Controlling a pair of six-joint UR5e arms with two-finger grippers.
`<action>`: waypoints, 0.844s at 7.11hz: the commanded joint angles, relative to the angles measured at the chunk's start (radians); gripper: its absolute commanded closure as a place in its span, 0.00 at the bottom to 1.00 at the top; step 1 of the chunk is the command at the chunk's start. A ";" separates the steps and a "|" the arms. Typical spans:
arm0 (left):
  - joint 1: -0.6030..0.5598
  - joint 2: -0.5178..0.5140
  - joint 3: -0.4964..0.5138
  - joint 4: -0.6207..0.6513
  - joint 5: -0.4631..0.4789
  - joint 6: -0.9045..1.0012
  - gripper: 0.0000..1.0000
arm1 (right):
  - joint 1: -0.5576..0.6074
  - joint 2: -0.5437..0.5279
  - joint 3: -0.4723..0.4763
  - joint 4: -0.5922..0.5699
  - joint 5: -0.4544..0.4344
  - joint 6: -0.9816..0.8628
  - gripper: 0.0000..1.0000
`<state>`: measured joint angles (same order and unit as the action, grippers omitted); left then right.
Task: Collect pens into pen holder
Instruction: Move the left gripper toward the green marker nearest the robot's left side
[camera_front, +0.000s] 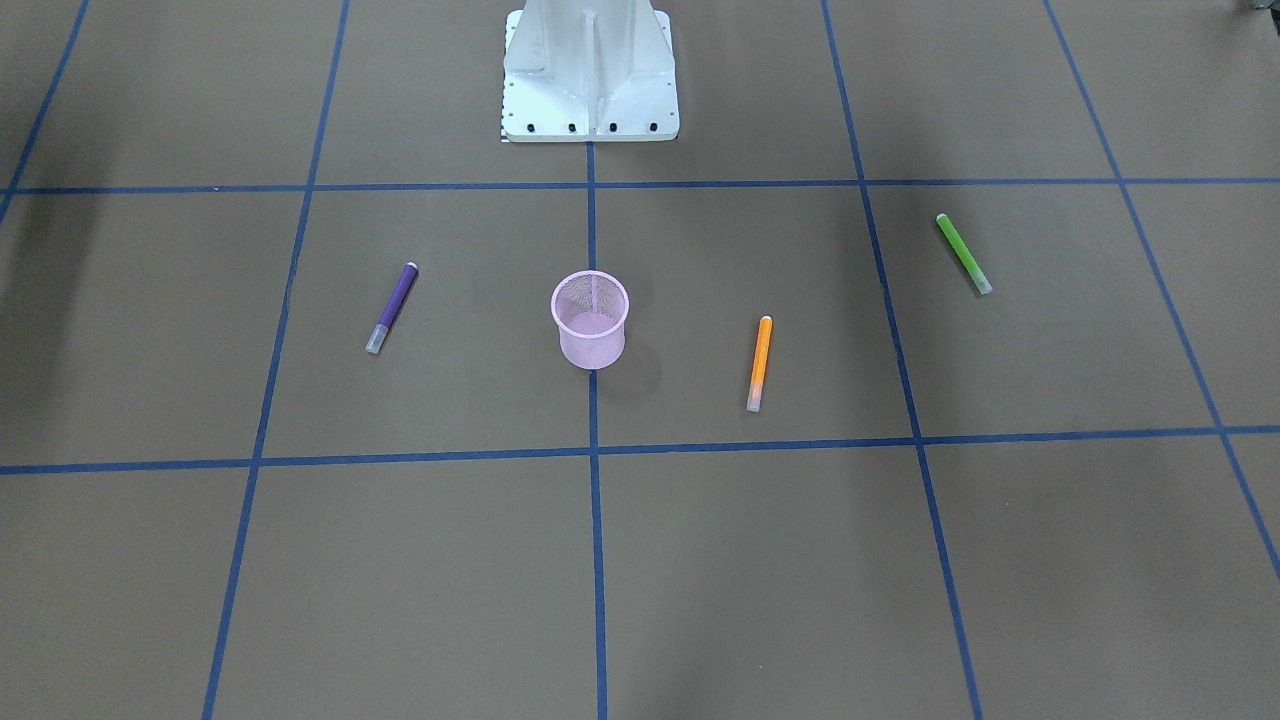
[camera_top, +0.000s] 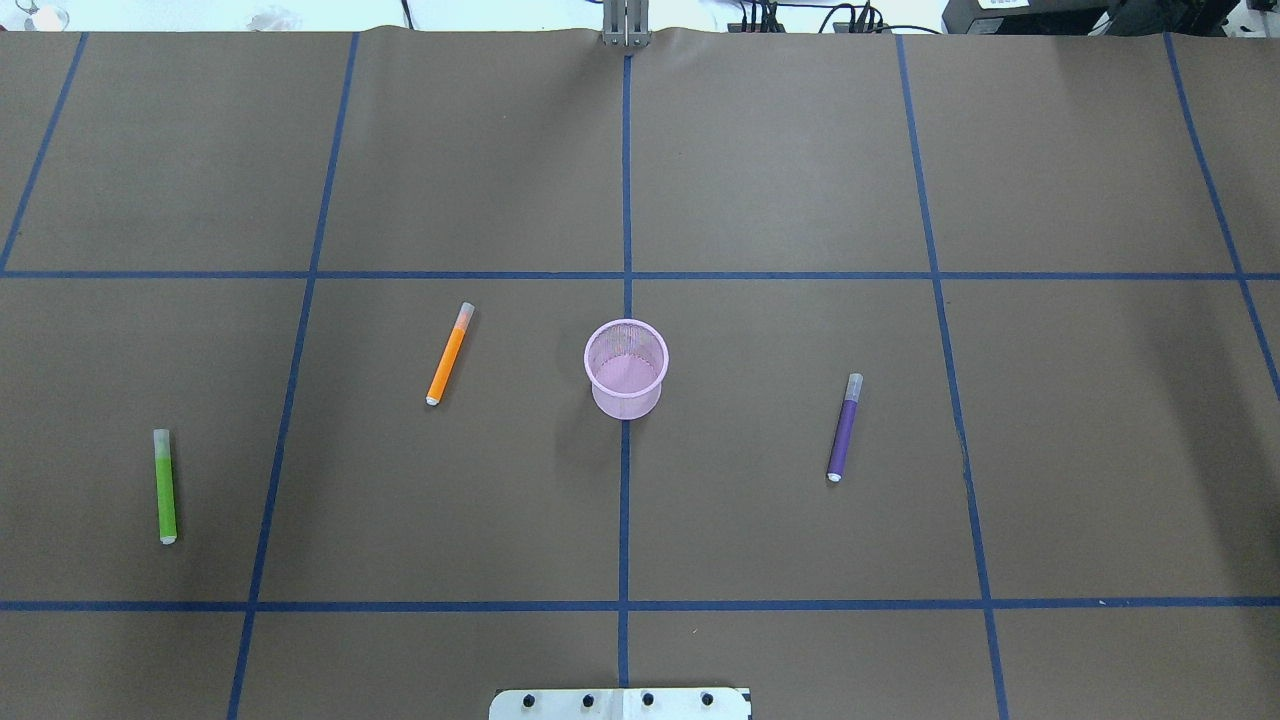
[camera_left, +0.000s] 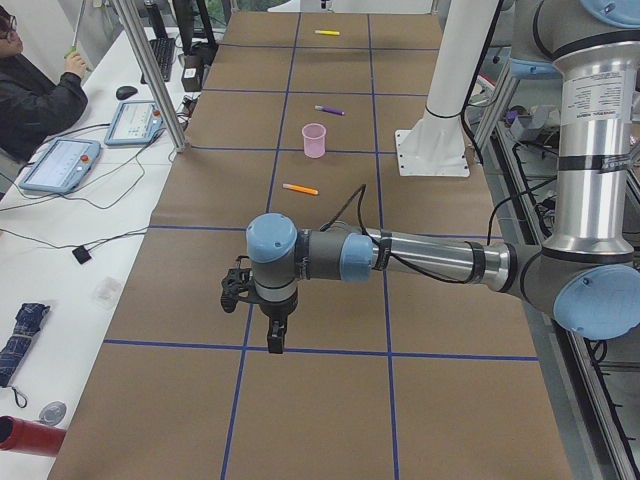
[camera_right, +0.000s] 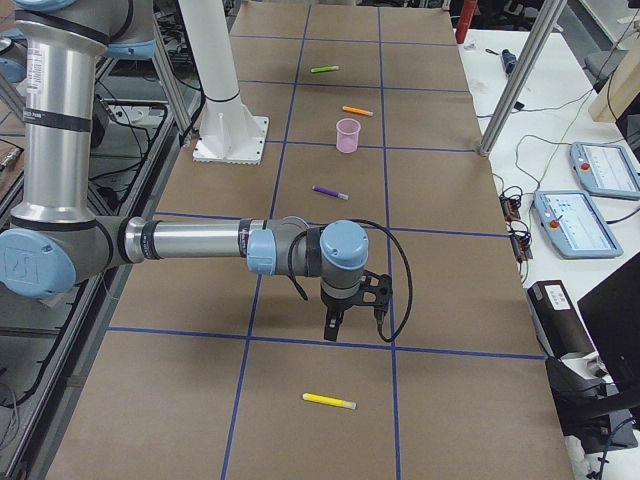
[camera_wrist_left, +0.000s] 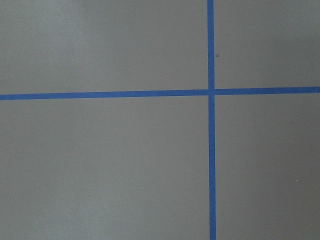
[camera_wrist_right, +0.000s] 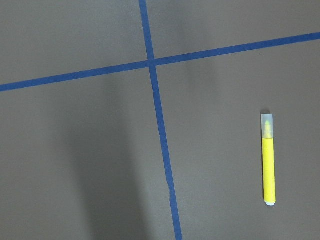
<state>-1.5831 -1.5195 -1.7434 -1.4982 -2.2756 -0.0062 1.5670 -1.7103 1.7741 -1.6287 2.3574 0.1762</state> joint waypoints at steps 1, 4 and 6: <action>0.000 0.010 -0.005 -0.002 -0.005 0.002 0.00 | 0.001 0.001 0.001 0.004 0.000 0.000 0.00; 0.009 -0.011 -0.007 -0.016 -0.002 0.003 0.00 | 0.001 0.001 0.001 0.007 -0.001 0.000 0.00; 0.024 -0.018 -0.016 -0.074 -0.027 -0.030 0.00 | -0.001 0.008 0.002 0.007 0.000 0.000 0.00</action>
<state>-1.5677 -1.5325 -1.7569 -1.5397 -2.2888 -0.0141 1.5669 -1.7061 1.7753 -1.6217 2.3565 0.1764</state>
